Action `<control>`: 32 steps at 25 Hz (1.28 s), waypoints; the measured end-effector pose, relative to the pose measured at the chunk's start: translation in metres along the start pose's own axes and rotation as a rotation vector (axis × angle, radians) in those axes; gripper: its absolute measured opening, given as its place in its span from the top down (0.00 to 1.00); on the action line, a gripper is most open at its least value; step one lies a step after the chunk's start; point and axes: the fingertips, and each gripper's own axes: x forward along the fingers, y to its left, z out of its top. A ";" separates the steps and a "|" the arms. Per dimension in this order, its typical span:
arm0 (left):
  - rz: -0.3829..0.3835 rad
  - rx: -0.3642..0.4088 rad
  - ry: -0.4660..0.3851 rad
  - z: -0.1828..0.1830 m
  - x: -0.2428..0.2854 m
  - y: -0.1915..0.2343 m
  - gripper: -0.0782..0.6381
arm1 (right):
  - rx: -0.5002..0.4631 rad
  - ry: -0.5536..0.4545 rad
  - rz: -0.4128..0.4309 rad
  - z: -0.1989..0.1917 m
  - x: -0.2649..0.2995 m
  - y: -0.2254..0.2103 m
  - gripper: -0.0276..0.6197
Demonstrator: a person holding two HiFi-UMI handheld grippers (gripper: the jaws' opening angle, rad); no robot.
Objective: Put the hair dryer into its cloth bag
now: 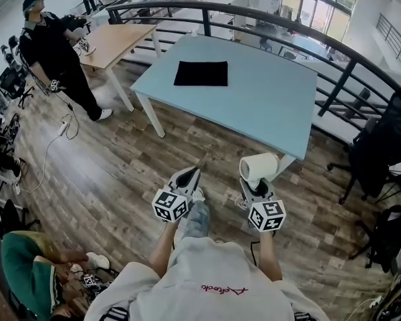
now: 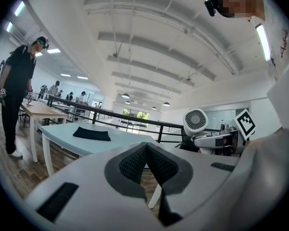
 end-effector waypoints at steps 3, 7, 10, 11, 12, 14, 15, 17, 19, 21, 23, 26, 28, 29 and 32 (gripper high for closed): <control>-0.006 0.004 -0.004 0.000 0.016 0.015 0.88 | -0.006 0.002 -0.003 0.002 0.021 -0.007 0.67; -0.005 -0.004 -0.014 0.005 0.036 0.042 0.88 | -0.013 -0.005 -0.005 0.013 0.053 -0.016 0.67; -0.001 -0.008 -0.017 0.014 0.053 0.071 0.88 | -0.016 -0.007 -0.004 0.025 0.085 -0.022 0.67; 0.001 -0.012 -0.019 0.017 0.059 0.081 0.88 | -0.020 -0.004 -0.005 0.028 0.095 -0.024 0.67; 0.003 -0.016 -0.021 0.020 0.065 0.091 0.88 | -0.024 0.000 -0.005 0.032 0.106 -0.025 0.67; 0.007 -0.025 -0.024 0.025 0.077 0.111 0.88 | -0.027 0.008 -0.006 0.038 0.127 -0.029 0.67; 0.007 -0.030 -0.024 0.028 0.084 0.120 0.88 | -0.026 0.013 -0.006 0.041 0.137 -0.031 0.67; 0.006 -0.040 -0.020 0.033 0.099 0.137 0.88 | -0.025 0.027 -0.010 0.046 0.158 -0.037 0.67; 0.002 -0.047 -0.014 0.037 0.114 0.155 0.88 | -0.023 0.037 -0.014 0.053 0.180 -0.042 0.67; -0.002 -0.056 -0.009 0.042 0.128 0.174 0.88 | -0.023 0.042 -0.018 0.061 0.203 -0.047 0.67; -0.005 -0.063 -0.006 0.049 0.142 0.196 0.88 | -0.025 0.044 -0.022 0.072 0.228 -0.050 0.67; -0.010 -0.065 -0.010 0.064 0.162 0.230 0.88 | -0.026 0.044 -0.031 0.088 0.265 -0.054 0.67; -0.012 -0.064 -0.018 0.073 0.174 0.254 0.88 | -0.026 0.038 -0.035 0.097 0.290 -0.055 0.67; -0.012 -0.064 -0.023 0.077 0.179 0.266 0.88 | -0.026 0.034 -0.035 0.102 0.302 -0.054 0.67; -0.016 -0.066 -0.033 0.086 0.191 0.295 0.88 | -0.031 0.029 -0.038 0.112 0.333 -0.054 0.67</control>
